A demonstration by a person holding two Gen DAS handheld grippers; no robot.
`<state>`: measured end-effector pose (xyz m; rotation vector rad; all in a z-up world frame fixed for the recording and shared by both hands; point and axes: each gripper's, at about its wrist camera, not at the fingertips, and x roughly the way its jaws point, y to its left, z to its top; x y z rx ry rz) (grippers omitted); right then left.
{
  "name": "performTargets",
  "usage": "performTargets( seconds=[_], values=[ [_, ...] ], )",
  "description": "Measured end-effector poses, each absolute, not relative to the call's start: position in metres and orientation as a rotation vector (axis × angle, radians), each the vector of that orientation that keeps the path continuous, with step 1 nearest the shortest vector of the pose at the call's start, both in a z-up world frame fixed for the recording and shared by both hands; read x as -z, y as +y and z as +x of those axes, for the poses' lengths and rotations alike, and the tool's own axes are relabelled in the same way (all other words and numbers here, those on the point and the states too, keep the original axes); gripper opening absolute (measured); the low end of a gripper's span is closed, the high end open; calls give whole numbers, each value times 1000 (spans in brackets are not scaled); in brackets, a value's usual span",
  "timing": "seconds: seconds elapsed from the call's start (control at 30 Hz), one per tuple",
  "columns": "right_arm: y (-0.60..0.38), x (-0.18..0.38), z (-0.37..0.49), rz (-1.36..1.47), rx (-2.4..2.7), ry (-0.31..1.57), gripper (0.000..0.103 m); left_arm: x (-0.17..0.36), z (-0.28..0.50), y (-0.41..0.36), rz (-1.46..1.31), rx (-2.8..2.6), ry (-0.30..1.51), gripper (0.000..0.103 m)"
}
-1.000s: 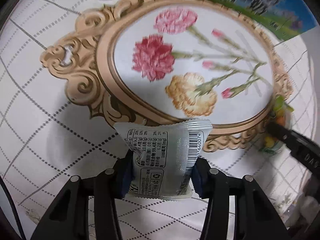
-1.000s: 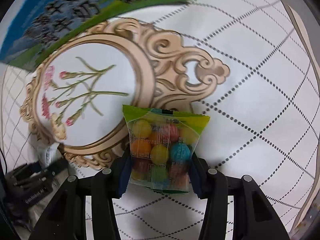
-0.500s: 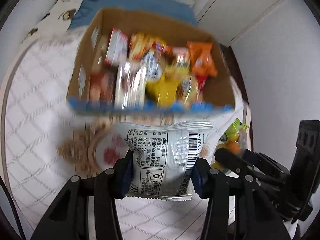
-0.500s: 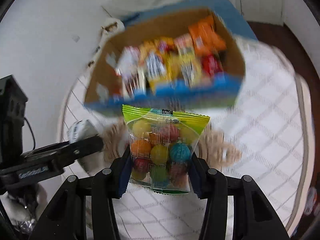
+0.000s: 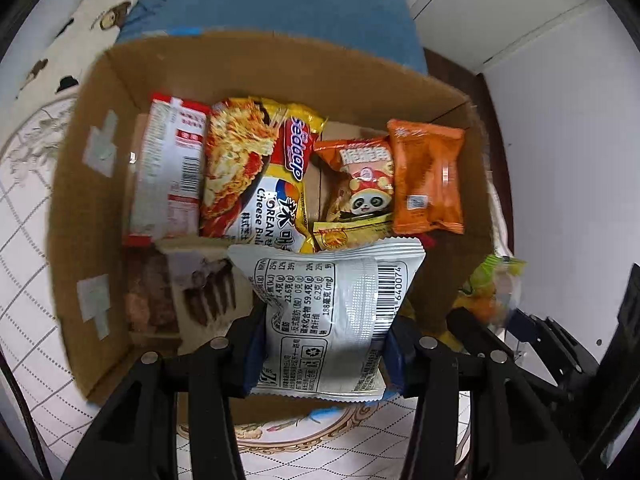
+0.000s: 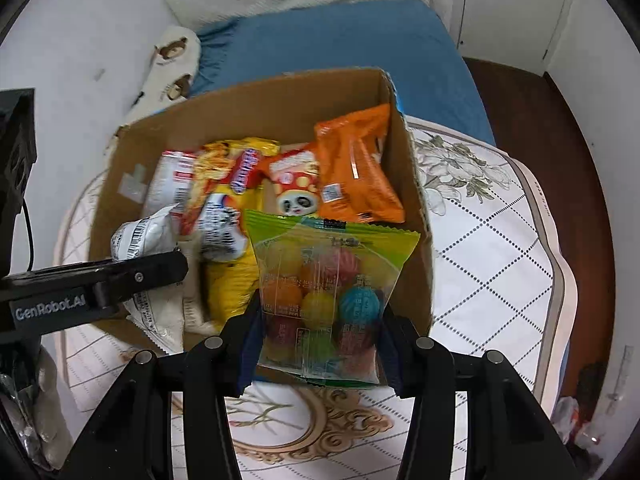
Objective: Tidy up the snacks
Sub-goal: 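Carry both packets into the box and open both tools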
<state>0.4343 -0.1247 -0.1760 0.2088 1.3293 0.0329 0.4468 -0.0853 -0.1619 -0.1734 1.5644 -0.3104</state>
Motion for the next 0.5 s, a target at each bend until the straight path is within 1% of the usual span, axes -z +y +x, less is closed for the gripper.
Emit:
performTargets(
  seconds=[0.1,0.13,0.17,0.2,0.23,0.3,0.37,0.4,0.5],
  values=[
    [-130,194,446,213,-22,1372,53,173,453,-89,-124,289,1582,47],
    [-130,197,447,215,-21,1382,58,177,455,-91,-105,282,1585,49],
    [-131,204,451,214,-12,1405,65,180,458,-92,-89,276,1582,55],
    [-131,210,454,215,-2,1423,85,182,459,-92,-91,274,1575,60],
    [-131,213,456,217,-2,1425,96,182,461,-90,-94,267,1559,61],
    [-130,216,457,210,4,1424,96,182,464,-90,-91,262,1547,87],
    [-129,217,457,210,3,1424,96,180,463,-88,-88,261,1538,93],
    [-129,218,456,213,5,1423,96,179,463,-87,-69,254,1530,98],
    [-128,220,455,212,11,1426,97,172,457,-83,-31,235,1516,98]
  ],
)
